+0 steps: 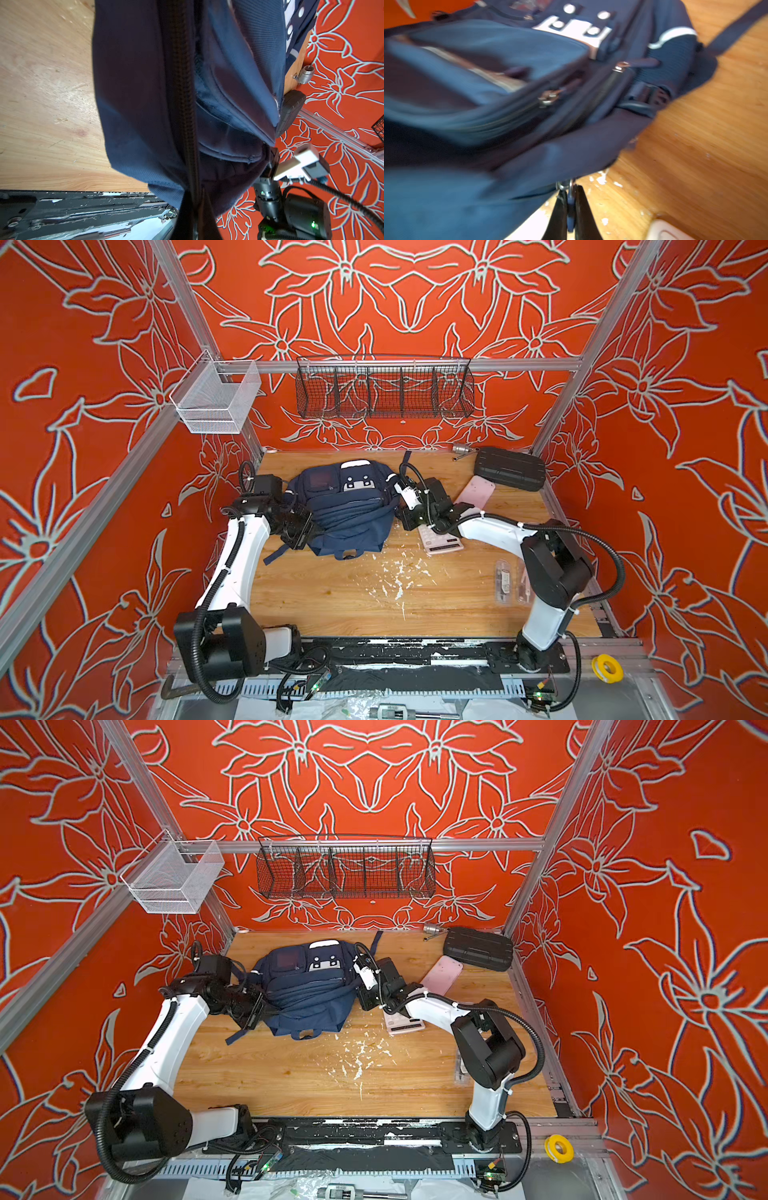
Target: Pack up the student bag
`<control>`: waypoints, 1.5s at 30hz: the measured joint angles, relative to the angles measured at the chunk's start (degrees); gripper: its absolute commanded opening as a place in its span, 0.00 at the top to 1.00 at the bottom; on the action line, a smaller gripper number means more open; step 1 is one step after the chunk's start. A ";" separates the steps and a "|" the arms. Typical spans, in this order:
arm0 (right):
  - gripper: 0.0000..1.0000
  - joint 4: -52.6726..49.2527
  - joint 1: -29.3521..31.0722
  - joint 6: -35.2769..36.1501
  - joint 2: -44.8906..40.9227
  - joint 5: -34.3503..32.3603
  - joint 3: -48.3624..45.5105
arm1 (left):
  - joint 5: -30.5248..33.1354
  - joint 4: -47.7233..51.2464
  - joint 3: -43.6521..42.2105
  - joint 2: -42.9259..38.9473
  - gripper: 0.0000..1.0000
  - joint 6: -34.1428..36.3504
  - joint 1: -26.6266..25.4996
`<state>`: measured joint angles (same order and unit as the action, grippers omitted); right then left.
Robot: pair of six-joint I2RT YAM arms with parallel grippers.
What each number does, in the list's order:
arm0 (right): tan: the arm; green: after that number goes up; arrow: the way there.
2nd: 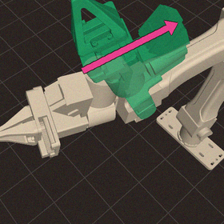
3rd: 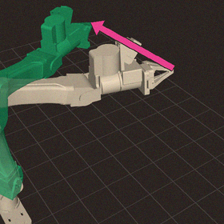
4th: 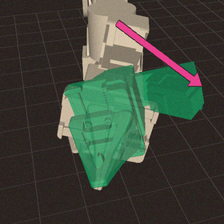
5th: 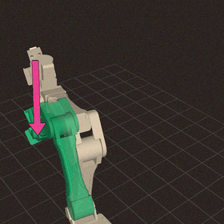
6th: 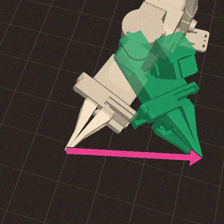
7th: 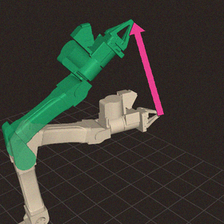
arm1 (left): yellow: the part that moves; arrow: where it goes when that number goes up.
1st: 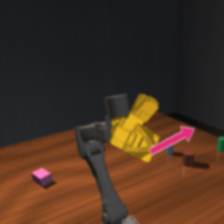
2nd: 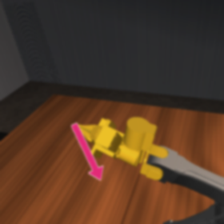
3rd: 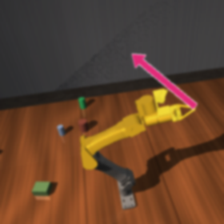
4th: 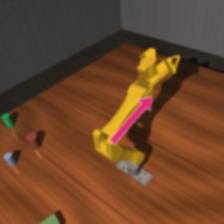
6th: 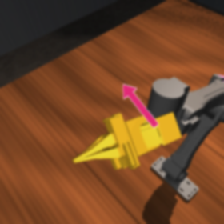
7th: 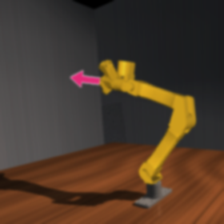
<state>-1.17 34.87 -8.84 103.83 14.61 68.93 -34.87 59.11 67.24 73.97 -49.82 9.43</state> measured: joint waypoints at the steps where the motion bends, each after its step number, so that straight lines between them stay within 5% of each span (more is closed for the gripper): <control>1: 1.00 -0.57 -0.17 0.00 0.50 -0.33 0.72 | -0.26 -0.13 -0.31 -0.11 1.00 -0.09 0.02; 33: 1.00 -12.31 -3.30 1.36 8.87 -3.54 10.84 | -3.19 0.68 -1.90 -3.54 1.00 -0.15 0.33; 45: 1.00 -5.18 -3.63 2.51 2.40 -0.24 0.59 | -2.47 4.26 -1.68 -3.28 1.00 3.54 2.27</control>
<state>-6.35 31.24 -6.33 106.24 14.37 69.52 -37.34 63.37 65.56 70.70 -46.28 11.70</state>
